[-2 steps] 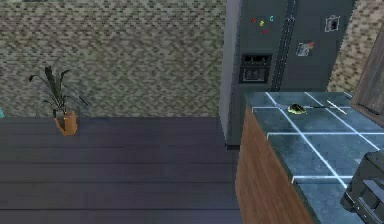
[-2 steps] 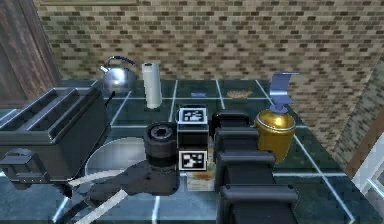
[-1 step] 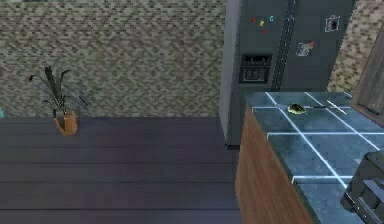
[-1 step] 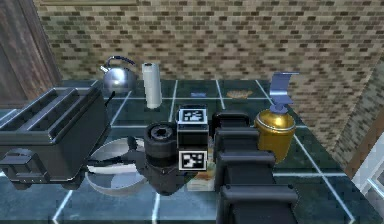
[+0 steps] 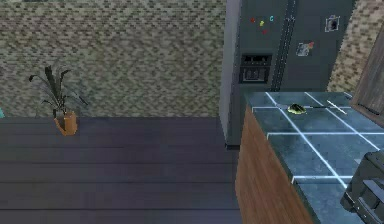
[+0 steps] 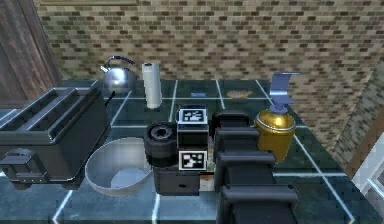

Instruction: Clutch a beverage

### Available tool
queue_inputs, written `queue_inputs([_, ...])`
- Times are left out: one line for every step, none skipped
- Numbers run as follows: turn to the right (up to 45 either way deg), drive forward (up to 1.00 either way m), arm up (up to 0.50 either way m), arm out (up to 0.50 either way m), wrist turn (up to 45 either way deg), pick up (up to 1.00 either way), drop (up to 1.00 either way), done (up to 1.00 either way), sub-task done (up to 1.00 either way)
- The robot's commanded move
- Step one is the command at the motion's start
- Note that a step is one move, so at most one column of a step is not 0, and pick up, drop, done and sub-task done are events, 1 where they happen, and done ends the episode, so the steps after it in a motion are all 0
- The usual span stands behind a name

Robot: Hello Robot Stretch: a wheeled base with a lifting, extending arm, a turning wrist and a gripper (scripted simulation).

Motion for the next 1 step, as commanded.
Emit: queue_inputs([0.0,0.00,0.00,0.00,6.0,0.00,0.00,0.00,0.00])
